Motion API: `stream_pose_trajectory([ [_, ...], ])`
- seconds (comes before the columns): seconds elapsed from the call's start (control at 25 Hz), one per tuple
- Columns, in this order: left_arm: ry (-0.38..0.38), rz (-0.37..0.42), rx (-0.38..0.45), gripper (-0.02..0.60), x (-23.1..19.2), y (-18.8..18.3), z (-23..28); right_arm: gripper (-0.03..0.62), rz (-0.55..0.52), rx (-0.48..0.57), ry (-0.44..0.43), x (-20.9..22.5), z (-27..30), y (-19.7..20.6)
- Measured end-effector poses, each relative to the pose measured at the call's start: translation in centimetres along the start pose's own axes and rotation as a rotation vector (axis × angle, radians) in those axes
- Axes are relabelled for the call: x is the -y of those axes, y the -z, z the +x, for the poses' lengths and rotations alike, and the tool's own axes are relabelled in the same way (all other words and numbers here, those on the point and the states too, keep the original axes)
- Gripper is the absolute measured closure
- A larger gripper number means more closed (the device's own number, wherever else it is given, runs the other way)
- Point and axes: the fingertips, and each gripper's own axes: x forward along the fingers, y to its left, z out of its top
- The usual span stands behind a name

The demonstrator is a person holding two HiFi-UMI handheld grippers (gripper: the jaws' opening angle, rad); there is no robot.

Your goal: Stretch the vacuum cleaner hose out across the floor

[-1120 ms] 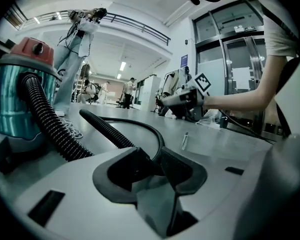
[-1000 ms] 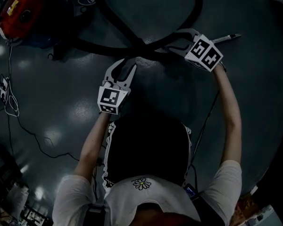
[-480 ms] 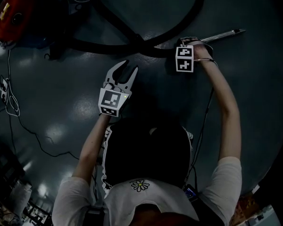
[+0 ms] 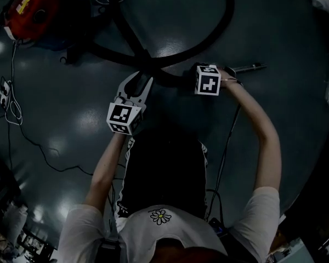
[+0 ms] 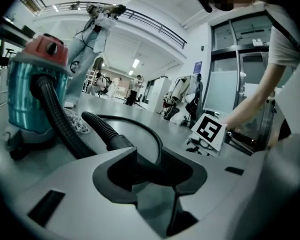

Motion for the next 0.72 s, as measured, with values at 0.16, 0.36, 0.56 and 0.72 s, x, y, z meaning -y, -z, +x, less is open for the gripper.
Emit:
stream_pose_trajectory([
  [0.16,-0.057,0.044,0.064,0.434,2.8,-12.9,-7.7,0.408,0.155,0.347,-0.163,-8.2,-12.1,-12.5],
  [0.36,-0.129,0.060,0.157,0.434,6.0,-31.5,-19.4,0.417,0.222,0.464,-0.100,-15.3,-29.0,-21.7],
  [0.56,-0.112,0.025,0.216,0.434,12.4,-46.4,-28.3,0.424,0.394,0.585,0.026,-19.5,-46.5,-26.3],
  [0.72,0.021,0.017,0.250,0.434,20.1,-52.8,-33.9,0.424,0.460,0.793,0.146,-23.3,-60.1,-30.4],
])
